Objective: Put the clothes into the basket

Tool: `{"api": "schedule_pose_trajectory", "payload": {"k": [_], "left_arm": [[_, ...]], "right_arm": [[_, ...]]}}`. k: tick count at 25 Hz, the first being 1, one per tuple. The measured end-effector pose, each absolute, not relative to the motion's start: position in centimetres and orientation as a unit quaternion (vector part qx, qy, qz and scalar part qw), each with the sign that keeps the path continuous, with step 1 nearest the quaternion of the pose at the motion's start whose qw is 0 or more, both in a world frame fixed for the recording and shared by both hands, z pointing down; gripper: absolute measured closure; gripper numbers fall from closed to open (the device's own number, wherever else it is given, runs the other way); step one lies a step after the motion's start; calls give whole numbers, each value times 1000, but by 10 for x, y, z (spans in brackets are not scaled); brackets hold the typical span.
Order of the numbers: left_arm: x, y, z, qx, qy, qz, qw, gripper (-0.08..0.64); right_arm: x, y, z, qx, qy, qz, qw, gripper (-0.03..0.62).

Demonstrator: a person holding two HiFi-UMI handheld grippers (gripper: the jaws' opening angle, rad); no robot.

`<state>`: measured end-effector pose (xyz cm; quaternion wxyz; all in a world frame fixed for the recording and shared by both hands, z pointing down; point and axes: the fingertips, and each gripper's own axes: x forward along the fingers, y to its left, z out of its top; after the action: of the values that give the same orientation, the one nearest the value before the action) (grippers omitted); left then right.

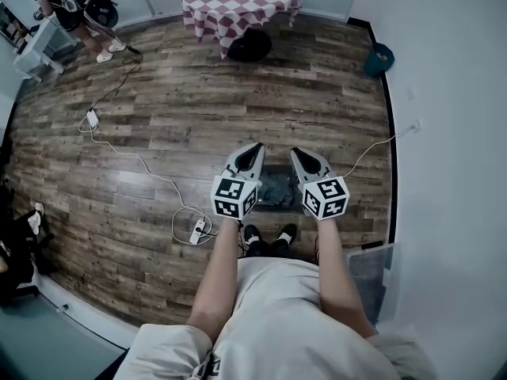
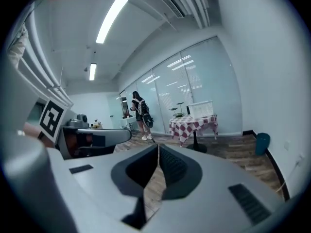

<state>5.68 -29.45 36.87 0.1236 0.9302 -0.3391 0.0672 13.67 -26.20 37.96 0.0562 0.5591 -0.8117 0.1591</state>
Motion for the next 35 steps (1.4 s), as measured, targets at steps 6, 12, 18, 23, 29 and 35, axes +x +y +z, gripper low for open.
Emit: {"api": "schedule_pose_trajectory", "payload": {"k": [6, 12, 18, 23, 29, 35], "left_arm": [[62, -298, 368, 934, -329, 69, 121, 548], [71, -300, 367, 938, -317, 67, 123, 548], [76, -300, 361, 942, -308, 71, 115, 548], [76, -305, 360, 941, -311, 70, 112, 548], [79, -305, 359, 942, -310, 70, 112, 548], [82, -307, 360, 941, -311, 70, 113, 548]], "right_arm": [[138, -265, 360, 553, -820, 140, 54, 565], [131, -271, 364, 539, -828, 118, 100, 569], [131, -278, 360, 539, -828, 131, 83, 571], [135, -282, 359, 541, -827, 133, 78, 571], [135, -282, 358, 538, -829, 130, 79, 571], [135, -281, 362, 525, -836, 128, 101, 571]]}}
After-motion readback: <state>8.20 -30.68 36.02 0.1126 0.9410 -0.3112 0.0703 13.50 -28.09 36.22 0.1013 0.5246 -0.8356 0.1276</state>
